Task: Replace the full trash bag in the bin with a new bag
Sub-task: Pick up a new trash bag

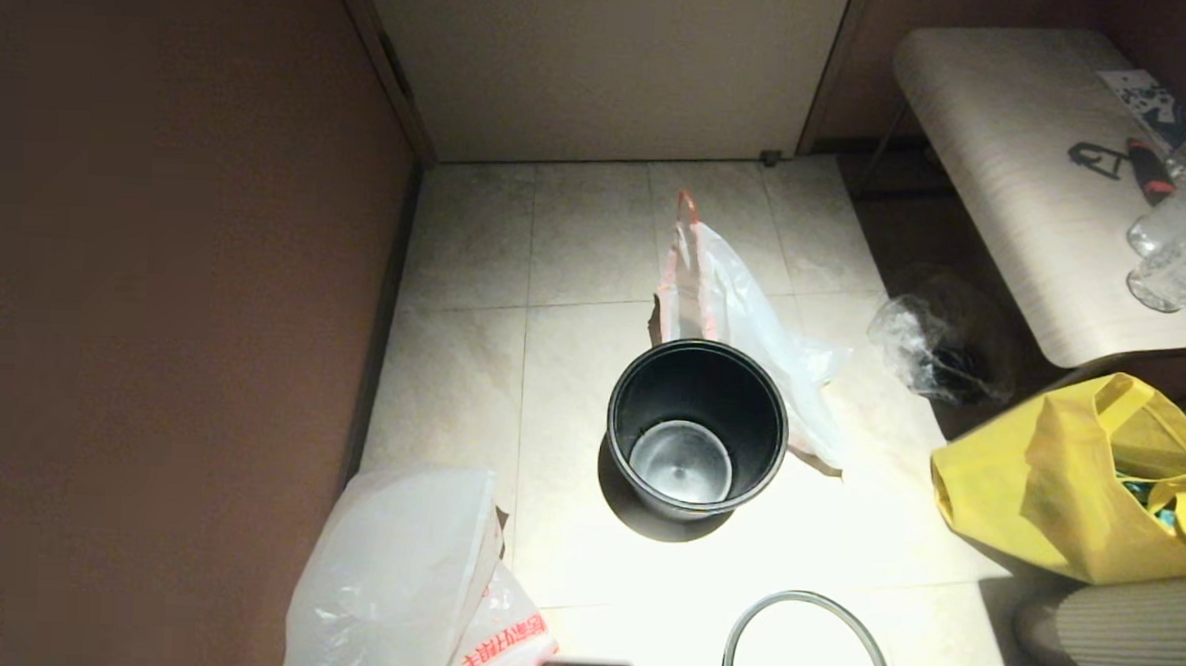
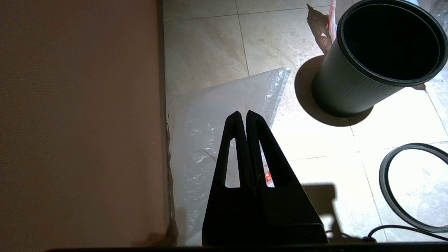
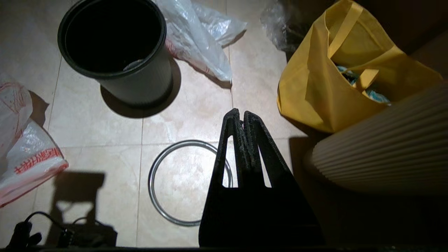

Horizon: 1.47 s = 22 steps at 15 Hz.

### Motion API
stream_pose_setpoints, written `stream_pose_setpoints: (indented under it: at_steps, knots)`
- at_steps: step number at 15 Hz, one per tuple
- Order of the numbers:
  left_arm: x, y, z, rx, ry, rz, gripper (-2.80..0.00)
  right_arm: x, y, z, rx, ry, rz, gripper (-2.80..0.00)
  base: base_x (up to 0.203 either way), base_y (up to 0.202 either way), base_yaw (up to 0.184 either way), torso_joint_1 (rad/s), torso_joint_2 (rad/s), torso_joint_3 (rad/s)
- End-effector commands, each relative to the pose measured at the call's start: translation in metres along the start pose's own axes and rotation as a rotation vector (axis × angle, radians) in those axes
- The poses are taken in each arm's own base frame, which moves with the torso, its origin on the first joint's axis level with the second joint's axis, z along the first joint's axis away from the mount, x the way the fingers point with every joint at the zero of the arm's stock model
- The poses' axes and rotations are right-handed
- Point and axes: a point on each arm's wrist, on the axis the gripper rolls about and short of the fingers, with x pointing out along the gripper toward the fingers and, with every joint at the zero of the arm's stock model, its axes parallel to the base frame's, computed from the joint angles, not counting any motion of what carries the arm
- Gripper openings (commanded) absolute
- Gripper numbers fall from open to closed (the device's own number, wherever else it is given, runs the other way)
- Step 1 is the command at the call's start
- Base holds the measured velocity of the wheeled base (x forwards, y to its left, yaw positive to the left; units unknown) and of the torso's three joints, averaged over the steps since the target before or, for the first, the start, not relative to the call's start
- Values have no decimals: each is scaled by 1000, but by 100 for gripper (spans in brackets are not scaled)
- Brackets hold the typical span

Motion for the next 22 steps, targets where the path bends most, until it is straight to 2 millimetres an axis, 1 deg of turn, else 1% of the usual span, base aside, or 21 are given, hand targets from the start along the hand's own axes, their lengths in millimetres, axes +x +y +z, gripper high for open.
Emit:
stream_pose_setpoints:
  at_steps: [1,5,8,10,22]
  knots:
    - [0,0,0,0,0,0,-280,5,0,-9,0,-1,0,-280,0,0,0,0,0,0]
    - [0,0,0,0,0,1,-280,9,1,-19,-3,31,4,-280,0,0,0,0,0,0]
    - [0,0,0,0,1,1,-280,13,1,-26,-12,13,1,-280,0,0,0,0,0,0]
    - [0,0,0,0,0,0,-280,14,1,-26,-13,-9,-2,-280,0,0,0,0,0,0]
    - [0,0,0,0,1,1,-280,14,1,-26,5,-7,1,-280,0,0,0,0,0,0]
